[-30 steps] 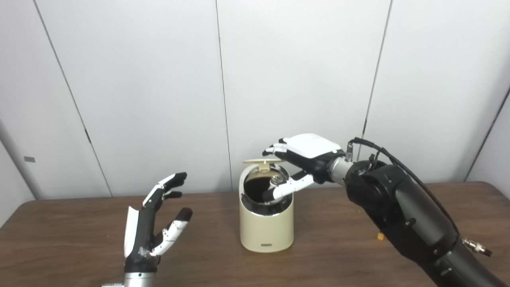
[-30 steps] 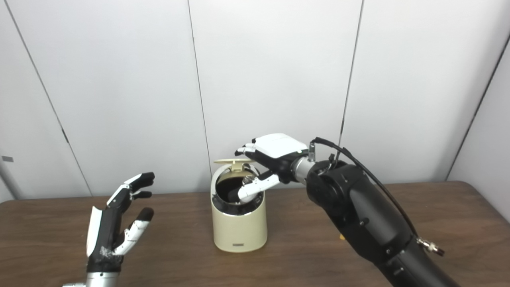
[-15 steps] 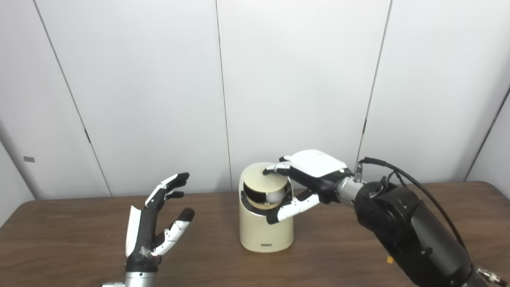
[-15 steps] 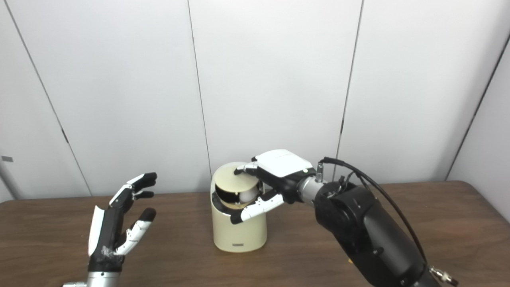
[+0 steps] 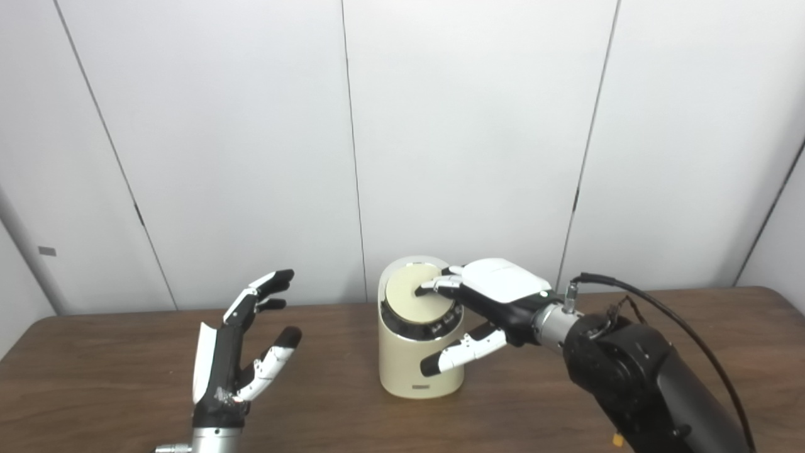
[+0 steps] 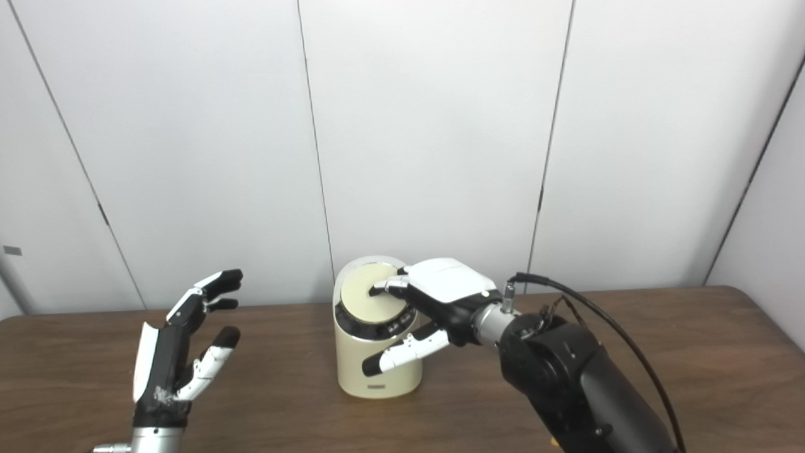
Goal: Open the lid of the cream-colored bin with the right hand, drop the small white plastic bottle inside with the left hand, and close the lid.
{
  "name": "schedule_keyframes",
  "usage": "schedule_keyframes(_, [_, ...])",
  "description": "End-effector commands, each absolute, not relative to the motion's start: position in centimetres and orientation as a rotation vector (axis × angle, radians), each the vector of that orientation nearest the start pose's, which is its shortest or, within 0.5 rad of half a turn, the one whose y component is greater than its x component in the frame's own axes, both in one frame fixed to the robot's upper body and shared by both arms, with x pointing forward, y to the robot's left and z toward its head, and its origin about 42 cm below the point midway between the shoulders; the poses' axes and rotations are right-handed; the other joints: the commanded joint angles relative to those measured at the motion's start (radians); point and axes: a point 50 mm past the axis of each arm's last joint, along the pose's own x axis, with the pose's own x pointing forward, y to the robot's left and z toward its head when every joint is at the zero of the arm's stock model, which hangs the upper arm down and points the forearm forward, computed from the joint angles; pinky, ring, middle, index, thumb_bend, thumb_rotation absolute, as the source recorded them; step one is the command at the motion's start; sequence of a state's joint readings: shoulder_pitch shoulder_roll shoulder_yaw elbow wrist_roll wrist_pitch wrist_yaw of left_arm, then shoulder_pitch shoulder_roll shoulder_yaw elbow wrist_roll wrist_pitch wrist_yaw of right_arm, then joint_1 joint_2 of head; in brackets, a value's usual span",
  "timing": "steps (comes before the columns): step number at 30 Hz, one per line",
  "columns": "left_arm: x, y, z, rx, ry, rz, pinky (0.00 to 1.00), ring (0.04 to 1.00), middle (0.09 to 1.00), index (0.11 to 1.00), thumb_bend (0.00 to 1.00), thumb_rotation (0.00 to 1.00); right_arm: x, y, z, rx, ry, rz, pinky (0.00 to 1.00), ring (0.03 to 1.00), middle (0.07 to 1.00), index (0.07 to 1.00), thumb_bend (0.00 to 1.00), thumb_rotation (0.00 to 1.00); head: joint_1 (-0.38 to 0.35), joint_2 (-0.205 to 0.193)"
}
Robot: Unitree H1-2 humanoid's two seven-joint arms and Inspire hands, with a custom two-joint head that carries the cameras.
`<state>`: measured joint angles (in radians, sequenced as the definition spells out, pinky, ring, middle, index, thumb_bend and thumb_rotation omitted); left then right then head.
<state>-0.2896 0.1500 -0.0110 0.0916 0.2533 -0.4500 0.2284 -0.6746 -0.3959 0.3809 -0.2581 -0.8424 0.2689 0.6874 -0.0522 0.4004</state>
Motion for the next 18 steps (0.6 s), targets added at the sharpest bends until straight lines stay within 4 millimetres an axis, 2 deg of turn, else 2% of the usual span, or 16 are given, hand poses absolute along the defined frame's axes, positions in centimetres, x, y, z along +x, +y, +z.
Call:
schedule_keyframes(1, [36.4, 23.5, 21.6, 0.300, -0.760, 0.098, 0.70, 0.788, 0.799, 0.784, 0.76, 0.79, 39.3, -16.4, 34.3, -1.423, -0.394, 0.478, 0.96, 0.969, 0.888, 0.877, 1.00, 0.93, -0.001, 0.003])
schedule_keyframes(18, [36.2, 23.4, 21.9, 0.309, -0.766, 0.100, 0.70, 0.787, 0.798, 0.783, 0.75, 0.80, 38.7, -16.1, 32.2, -1.409, -0.363, 0.524, 0.99, 0.962, 0.871, 0.854, 1.00, 0.91, 0.004, 0.019])
